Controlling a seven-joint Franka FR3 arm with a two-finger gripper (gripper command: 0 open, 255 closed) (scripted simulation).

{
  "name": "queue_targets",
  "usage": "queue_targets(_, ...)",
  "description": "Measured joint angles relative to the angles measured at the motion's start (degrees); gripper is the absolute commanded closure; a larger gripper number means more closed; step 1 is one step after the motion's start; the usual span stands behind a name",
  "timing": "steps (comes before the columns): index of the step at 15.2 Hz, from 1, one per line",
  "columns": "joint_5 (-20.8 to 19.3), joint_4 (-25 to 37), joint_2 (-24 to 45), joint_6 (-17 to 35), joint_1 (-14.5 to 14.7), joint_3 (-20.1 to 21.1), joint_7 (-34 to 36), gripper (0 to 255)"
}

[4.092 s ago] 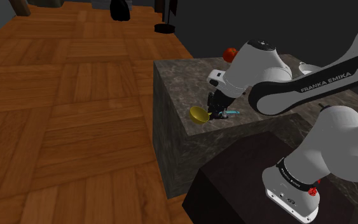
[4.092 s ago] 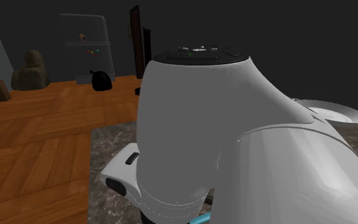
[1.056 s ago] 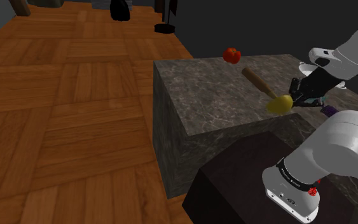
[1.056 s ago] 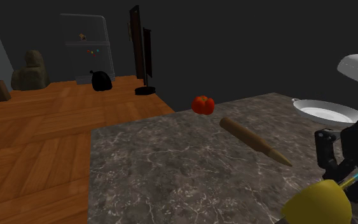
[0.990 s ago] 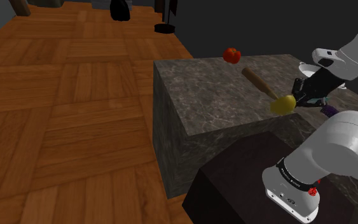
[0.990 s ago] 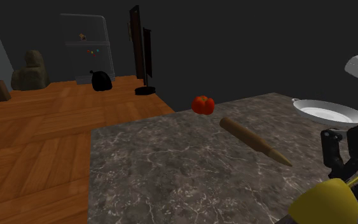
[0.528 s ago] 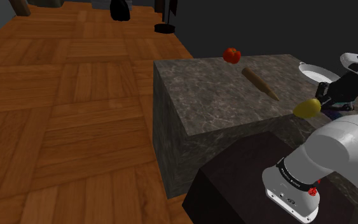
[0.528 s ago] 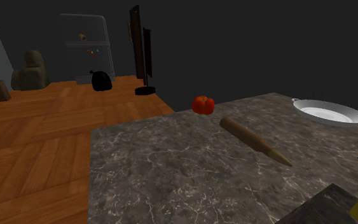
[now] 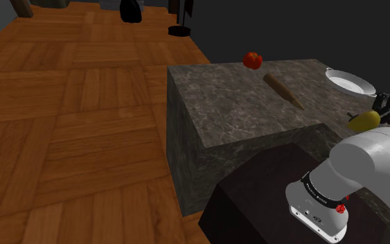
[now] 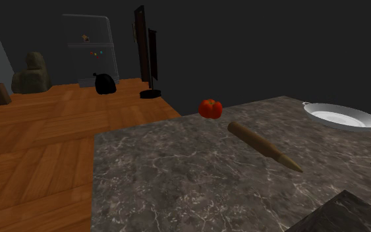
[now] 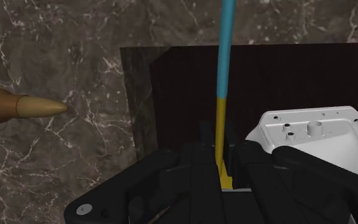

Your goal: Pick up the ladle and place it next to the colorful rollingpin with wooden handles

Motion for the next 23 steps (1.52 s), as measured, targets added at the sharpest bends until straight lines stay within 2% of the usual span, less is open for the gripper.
queue_targets(2, -3.4, 2.4, -0.2, -1.3, -0.6, -2.8, -3.1, 255)
queue_targets(9, -12.3, 13.2, 1.3, -4.4, 0.6, -9.1, -12.7, 255)
queue_targets(15, -18.2, 24.7, 4.3, -5.9, 4.3, -12.5, -20.6, 255)
queue_targets(23, -25.3, 41.5, 8.6, -6.5, 11.0, -16.7, -31.2, 255)
